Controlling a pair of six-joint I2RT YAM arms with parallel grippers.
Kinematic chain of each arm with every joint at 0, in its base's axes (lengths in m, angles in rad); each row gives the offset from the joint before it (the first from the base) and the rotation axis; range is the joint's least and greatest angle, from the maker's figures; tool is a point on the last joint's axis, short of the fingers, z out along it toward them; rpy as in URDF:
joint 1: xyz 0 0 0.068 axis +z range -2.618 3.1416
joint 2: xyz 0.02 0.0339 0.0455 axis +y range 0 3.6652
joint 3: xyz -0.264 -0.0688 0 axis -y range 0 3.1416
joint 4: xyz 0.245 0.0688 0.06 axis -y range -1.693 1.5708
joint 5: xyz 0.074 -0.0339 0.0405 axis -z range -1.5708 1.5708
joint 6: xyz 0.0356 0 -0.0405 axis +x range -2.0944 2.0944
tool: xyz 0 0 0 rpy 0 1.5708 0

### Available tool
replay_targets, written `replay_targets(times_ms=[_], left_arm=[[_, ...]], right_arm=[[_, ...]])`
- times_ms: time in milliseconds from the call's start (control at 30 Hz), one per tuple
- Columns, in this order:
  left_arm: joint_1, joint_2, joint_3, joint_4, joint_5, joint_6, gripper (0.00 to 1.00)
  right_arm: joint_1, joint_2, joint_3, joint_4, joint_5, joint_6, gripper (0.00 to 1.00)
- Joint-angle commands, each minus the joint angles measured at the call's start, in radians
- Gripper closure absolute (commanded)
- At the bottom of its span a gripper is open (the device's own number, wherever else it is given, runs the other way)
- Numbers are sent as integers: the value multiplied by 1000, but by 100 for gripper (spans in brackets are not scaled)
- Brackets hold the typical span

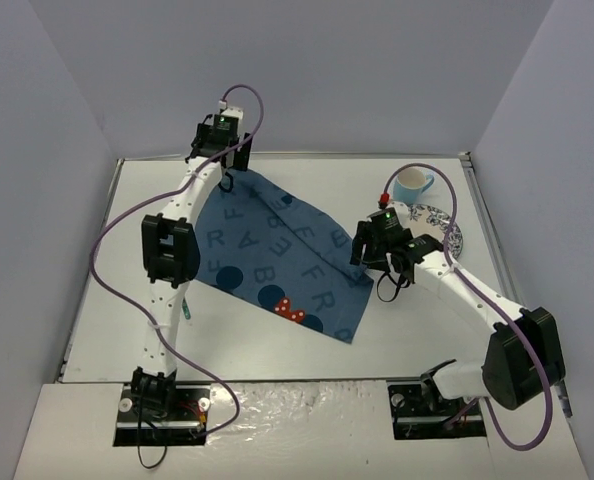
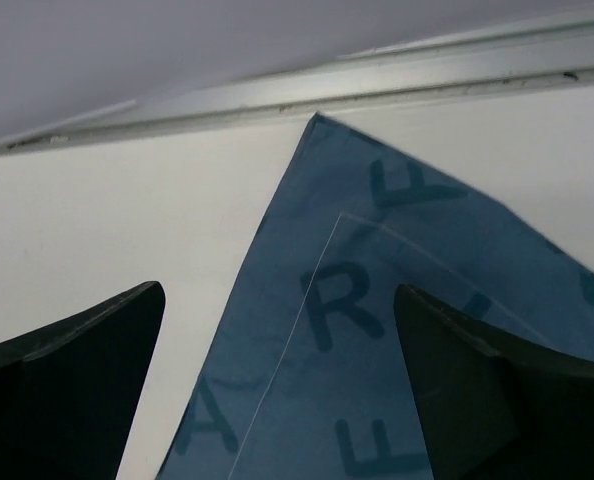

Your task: Set the dinner table for one person

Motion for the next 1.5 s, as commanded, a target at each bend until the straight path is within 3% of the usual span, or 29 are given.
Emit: replay_targets(times_ms=[0, 200, 333, 467, 767, 967, 1133, 1300, 1467], left_arm=[[2, -271, -70, -88, -72, -155, 3], [-8, -540, -631, -72, 12, -407, 3], [-10, -612, -925, -12, 53, -500, 3], [-10, -596, -1024, 25, 79, -540, 3], [-5, -349, -858, -38, 82, -501, 3], [21, -193, -625, -120, 67, -448, 3], [51, -116, -445, -163, 79, -393, 3], [61, -197, -383, -160, 82, -312, 3], [29, -373, -473, -158, 99, -278, 3]], right_arm=[[5, 28, 136, 11, 4, -112, 35], [47, 120, 139, 40, -106, -194, 39], [133, 168, 104, 81, -135, -222, 42], [199, 223, 70, 124, -134, -220, 43], [285, 349, -20, 207, -205, -199, 43], [376, 470, 53, 215, -327, -221, 42], [412, 469, 171, 203, -337, -238, 42], [363, 343, 282, 129, -211, -248, 40], [214, 170, 247, 108, -157, -178, 40]])
